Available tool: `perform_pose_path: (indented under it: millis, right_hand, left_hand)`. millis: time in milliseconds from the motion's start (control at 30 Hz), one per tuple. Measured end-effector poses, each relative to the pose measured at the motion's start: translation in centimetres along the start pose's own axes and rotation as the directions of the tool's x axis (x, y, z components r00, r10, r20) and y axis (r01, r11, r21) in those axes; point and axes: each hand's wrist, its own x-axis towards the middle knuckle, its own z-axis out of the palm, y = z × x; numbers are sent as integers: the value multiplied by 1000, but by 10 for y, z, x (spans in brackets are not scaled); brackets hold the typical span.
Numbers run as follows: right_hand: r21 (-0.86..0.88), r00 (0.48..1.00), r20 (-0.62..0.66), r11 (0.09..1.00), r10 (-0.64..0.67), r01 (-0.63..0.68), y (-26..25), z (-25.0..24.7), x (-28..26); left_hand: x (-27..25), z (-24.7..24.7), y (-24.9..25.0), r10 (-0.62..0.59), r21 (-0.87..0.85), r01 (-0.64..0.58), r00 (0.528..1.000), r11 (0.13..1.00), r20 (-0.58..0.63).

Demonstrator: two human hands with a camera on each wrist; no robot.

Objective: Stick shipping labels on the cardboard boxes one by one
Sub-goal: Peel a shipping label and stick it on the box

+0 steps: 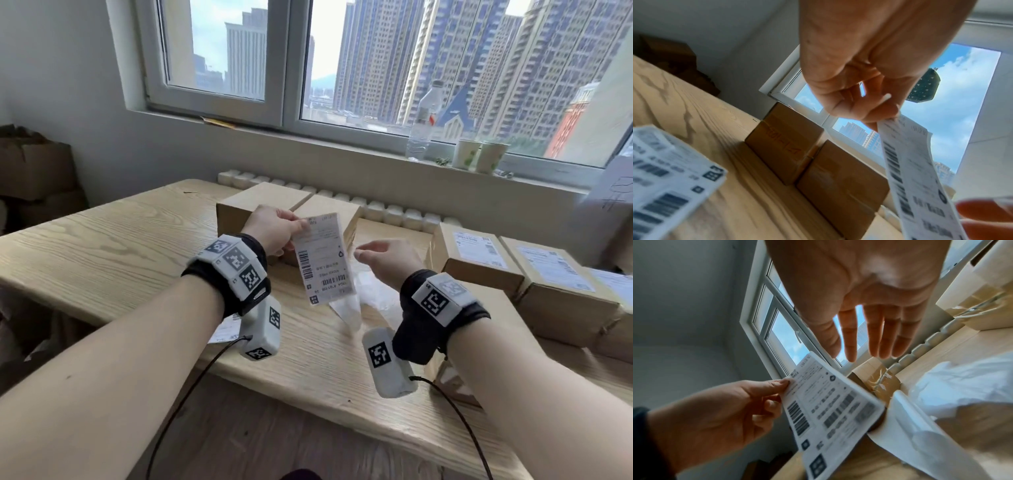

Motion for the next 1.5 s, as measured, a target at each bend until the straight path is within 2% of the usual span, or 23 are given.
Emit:
perform_pose_path:
  millis: [133, 233, 333, 433, 567, 667, 733, 800, 867, 1000, 1167, 1300, 1400, 1500]
  right_hand:
    - [124, 991, 108, 988, 84, -97, 1, -12, -4]
    - [300, 969, 216, 937, 118, -181, 9, -23, -10]
    - [405, 967, 216, 889, 132, -212, 16, -33, -14]
    - [430, 976, 152, 879, 155, -206, 20, -39, -16]
    - [393, 996, 42, 915, 82, -92, 22, -46, -18]
    - [322, 1000, -18, 947, 7, -1, 23, -47, -21]
    - [307, 998, -56, 951, -11, 28, 23, -46, -23]
    - [319, 997, -81, 947, -18, 43, 23, -45, -25]
    - [319, 996, -84, 947, -18, 43, 24, -46, -26]
    - [290, 993, -119, 956, -13, 48, 26, -49, -26]
    - [284, 998, -67, 958, -9, 28, 29, -58, -33]
    - [253, 997, -83, 967, -5, 25, 34, -64, -32]
    - [247, 991, -134, 969, 14, 20, 38, -65, -29]
    - [212, 966, -257, 975, -5, 61, 40, -67, -25]
  left_hand:
    - [-2, 3, 12, -82, -263, 80, 997, 961, 4]
    - [-2, 5, 15, -104, -360, 99, 995, 928, 3]
    - [-5, 9, 15, -110, -368, 115, 993, 923, 34]
    - [-9, 16, 13, -104, -199, 116, 992, 973, 72]
    - [-9, 25, 9, 24, 82, -28, 999, 996, 41]
    - [-18, 31, 20, 167, 91, -167, 986, 982, 9]
    - [-24, 38, 30, 256, 59, -261, 963, 964, 79]
    - [-30, 46, 39, 323, 57, -342, 922, 938, 214]
    - [-33, 54, 43, 329, 115, -377, 894, 919, 304]
    - [-34, 67, 44, 300, 133, -358, 896, 924, 328]
    - [-30, 72, 44, 280, 25, -295, 928, 955, 244]
    - [-27, 77, 46, 244, -8, -251, 933, 968, 266]
    - [-25, 80, 44, 219, -17, -222, 946, 975, 240]
    - [-22, 81, 43, 184, -26, -183, 957, 983, 225]
